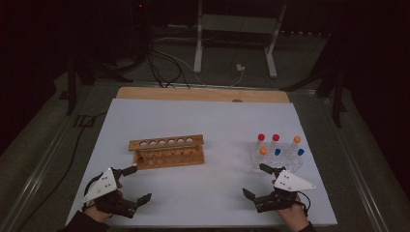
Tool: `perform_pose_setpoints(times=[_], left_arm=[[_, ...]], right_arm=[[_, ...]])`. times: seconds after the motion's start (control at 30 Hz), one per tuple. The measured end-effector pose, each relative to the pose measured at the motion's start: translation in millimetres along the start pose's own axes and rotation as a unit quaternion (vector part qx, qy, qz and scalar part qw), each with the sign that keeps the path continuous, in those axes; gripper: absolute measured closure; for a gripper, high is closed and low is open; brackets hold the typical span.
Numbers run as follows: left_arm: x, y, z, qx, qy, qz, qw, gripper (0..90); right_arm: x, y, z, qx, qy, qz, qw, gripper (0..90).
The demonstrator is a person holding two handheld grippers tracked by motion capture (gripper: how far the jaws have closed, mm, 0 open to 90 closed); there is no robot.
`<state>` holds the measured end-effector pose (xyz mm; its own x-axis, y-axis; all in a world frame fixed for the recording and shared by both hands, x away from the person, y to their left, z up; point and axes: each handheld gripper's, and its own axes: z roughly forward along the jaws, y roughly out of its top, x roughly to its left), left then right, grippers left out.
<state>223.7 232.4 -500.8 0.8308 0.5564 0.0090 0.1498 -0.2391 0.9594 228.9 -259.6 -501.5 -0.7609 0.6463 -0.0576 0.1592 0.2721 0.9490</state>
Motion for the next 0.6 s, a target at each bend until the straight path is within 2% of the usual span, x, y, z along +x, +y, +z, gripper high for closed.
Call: perform_pose_setpoints(times=[0.03,0.07,0.2,0.27,0.4,0.43,0.47,0.57,0.6], left_arm=[[0.7,-0.1,1.0,0.006,-0.001,-0.001,1.0,0.6],[0.6,0.0,1.6,0.001,-0.003,0.001,1.0,0.7],[-0.4,1.2,4.0,-0.006,0.001,0.013,0.9999,1.3],[-2.1,2.5,4.5,-0.003,0.001,0.016,0.9999,1.3],[-7.7,5.6,5.5,-0.017,-0.005,0.029,0.9994,1.3],[-9.1,5.3,6.8,-0.009,-0.003,0.028,0.9996,1.3],[-10.5,4.4,8.3,0.01,-0.007,0.024,0.9996,1.2],[-11.4,3.8,8.1,0.013,-0.009,0.032,0.9994,1.2],[-11.0,3.7,7.7,0.012,-0.012,0.031,0.9994,1.2]], right_arm=[[-1.9,-1.6,1.7,0.014,0.011,0.007,0.9998,0.0],[-5.4,-4.5,2.6,0.021,0.021,0.03,0.9991,0.0],[-6.6,-3.7,-0.7,0.004,0.0,0.026,0.9996,0.0],[-7.3,-4.6,-1.0,0.006,0.002,0.029,0.9996,0.0],[-9.9,-9.8,-0.8,0.033,-0.008,0.032,0.9989,0.0],[-9.0,-8.3,-1.6,0.043,-0.017,0.029,0.9985,0.0],[-8.0,-7.1,-3.0,0.04,-0.021,0.024,0.9987,0.0],[-5.2,-6.3,-2.1,0.047,-0.032,0.012,0.9983,0.0],[-5.2,-6.9,-0.3,0.053,-0.03,0.018,0.998,0.0]])
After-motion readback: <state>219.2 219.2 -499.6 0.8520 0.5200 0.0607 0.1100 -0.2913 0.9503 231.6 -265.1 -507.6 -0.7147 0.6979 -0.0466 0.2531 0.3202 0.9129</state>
